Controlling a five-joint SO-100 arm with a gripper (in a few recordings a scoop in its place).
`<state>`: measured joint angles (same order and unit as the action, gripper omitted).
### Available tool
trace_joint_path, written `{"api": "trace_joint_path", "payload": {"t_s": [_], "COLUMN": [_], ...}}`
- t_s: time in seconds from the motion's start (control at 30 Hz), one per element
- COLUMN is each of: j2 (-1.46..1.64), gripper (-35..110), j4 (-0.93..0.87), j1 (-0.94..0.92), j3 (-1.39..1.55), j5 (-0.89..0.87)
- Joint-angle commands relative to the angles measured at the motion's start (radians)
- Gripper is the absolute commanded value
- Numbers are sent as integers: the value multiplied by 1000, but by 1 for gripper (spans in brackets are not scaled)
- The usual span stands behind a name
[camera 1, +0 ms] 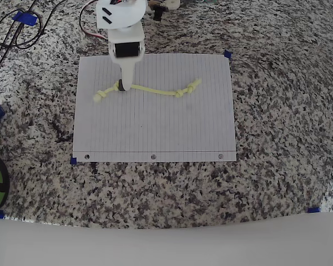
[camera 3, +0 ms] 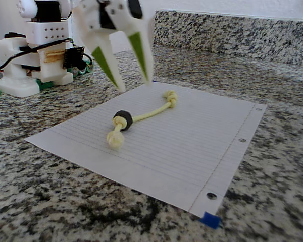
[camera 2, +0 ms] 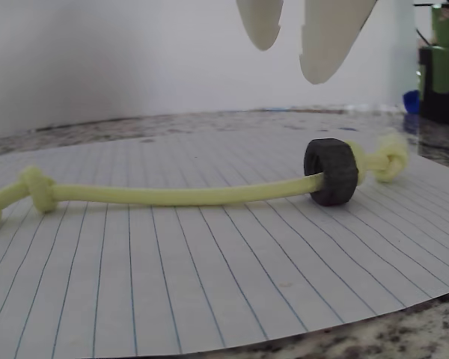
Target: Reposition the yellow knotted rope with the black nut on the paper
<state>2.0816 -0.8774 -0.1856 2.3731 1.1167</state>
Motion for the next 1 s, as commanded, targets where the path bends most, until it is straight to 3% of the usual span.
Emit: {"api": "trace_joint_path", "payload": {"t_s": [0.0,0.1,0.47,0.63,0.97], "j2": [-84,-153,-327,-371,-430], "gripper": [47,46,45,45,44], "j4": [-28,-25,-14,71,75], "j1": [-54,-98,-209,-227,-184], "j3": [-106,-170,-262,-267,-267], "j5": [-252,-414,-675,-687,-687]}}
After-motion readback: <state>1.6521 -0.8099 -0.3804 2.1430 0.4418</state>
